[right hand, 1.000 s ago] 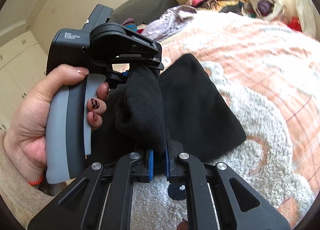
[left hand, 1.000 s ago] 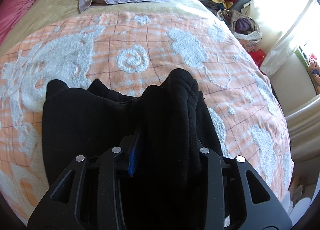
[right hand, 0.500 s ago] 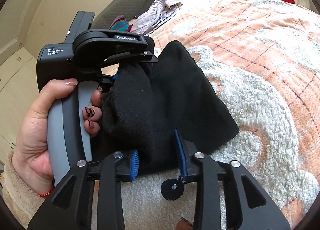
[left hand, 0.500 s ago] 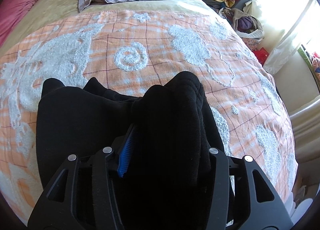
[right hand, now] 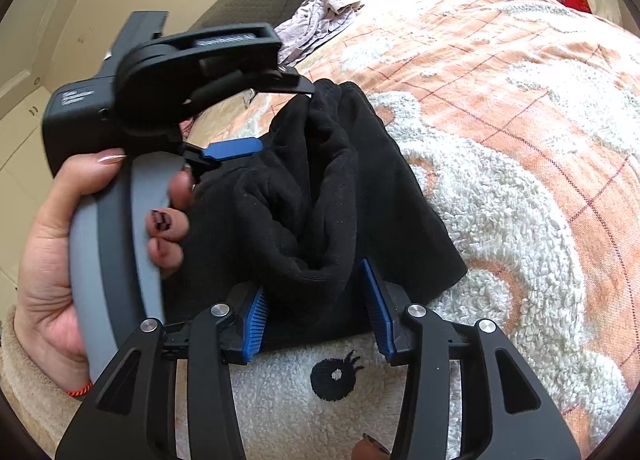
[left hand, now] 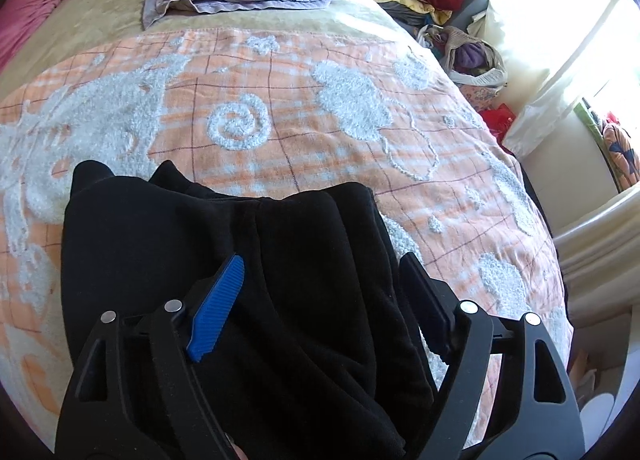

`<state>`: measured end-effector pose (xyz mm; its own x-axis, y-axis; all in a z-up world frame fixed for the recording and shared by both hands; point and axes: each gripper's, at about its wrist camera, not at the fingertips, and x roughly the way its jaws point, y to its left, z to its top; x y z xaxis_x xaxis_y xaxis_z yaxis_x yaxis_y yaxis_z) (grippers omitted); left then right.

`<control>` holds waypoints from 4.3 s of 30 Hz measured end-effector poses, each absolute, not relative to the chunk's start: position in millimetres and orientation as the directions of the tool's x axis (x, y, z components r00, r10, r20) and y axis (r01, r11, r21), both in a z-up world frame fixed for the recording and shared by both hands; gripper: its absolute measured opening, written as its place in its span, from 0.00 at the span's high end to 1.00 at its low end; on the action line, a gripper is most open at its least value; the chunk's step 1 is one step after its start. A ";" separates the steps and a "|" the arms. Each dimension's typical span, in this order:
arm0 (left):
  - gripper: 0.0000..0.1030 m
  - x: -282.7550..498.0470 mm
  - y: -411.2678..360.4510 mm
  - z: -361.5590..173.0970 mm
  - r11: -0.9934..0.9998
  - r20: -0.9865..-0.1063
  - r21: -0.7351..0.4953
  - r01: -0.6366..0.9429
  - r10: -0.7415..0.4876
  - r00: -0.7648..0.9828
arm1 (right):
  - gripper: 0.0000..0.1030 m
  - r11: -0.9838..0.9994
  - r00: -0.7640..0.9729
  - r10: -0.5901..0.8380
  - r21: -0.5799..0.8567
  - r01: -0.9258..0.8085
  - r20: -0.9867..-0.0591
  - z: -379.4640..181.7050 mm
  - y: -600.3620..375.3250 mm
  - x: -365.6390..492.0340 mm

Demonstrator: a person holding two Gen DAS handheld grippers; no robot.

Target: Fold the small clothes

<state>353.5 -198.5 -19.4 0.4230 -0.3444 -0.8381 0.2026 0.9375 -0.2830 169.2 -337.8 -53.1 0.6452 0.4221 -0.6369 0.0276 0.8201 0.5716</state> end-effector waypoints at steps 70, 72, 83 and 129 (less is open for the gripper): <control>0.12 253.6 -122.8 -28.0 0.965 -0.792 -0.182 0.191 -0.259 0.553 | 0.87 0.923 0.660 0.382 0.310 -0.230 -0.647 -9.1 -335.5 263.3; 0.11 252.5 -127.6 -29.2 0.966 -0.795 -0.168 0.198 -0.251 0.552 | 0.91 0.925 0.649 0.375 0.316 -0.212 -0.662 -14.5 -340.8 265.1; 0.09 249.3 -131.7 -40.3 0.971 -0.798 -0.125 0.202 -0.220 0.561 | 0.70 0.957 0.632 0.272 0.275 -0.095 -0.726 -38.8 -361.7 270.6; 0.09 87.6 -89.6 -24.7 0.961 -0.695 -0.098 0.258 -0.252 0.674 | 0.04 0.987 0.829 0.157 0.124 -0.106 -0.537 -18.3 -321.3 38.4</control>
